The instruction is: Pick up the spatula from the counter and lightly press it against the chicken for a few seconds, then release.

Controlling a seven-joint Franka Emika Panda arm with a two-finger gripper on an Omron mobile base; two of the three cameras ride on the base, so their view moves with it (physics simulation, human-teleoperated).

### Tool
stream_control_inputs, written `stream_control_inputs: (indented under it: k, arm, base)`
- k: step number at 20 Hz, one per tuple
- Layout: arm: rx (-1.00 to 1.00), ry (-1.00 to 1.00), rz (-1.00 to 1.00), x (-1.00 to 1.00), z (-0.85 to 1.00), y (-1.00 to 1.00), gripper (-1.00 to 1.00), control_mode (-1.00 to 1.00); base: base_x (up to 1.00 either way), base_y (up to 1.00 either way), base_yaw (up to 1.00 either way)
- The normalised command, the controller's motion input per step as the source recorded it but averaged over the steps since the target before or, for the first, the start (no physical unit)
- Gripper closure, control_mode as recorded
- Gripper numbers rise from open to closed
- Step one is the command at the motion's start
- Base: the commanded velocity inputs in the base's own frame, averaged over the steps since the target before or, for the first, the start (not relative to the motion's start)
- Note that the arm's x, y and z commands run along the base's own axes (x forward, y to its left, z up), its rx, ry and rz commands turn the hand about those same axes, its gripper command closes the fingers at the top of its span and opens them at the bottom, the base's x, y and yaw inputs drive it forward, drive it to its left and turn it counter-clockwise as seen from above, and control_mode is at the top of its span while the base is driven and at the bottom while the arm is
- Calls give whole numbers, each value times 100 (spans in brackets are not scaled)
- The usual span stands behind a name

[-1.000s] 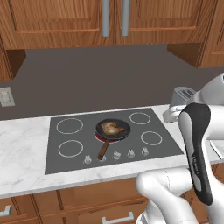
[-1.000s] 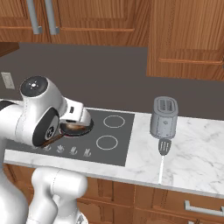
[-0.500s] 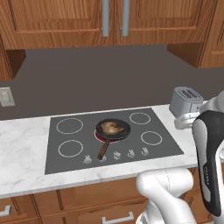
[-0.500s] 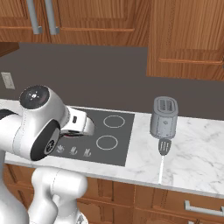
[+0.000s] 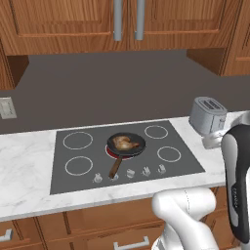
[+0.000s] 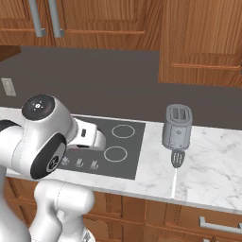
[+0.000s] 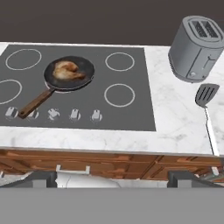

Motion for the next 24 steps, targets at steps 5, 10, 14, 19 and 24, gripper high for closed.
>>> stream_control_inputs:
  k: [5, 10, 14, 19, 24]
  arm:
    - [-10, 8, 2, -8, 0, -14, -100, -100]
    - [-5, 7, 1, -2, 0, -17, -100, -100]
    - [0, 2, 1, -7, 0, -18, -100, -100]
    - [0, 0, 4, -16, -4, -23, -100, -100]
    - [0, 0, 0, -14, -20, -15, -100, -100]
  base:
    - [0, 0, 0]
    - [0, 0, 0]
    - [0, 0, 0]
    - [0, 0, 0]
    - [0, 0, 0]
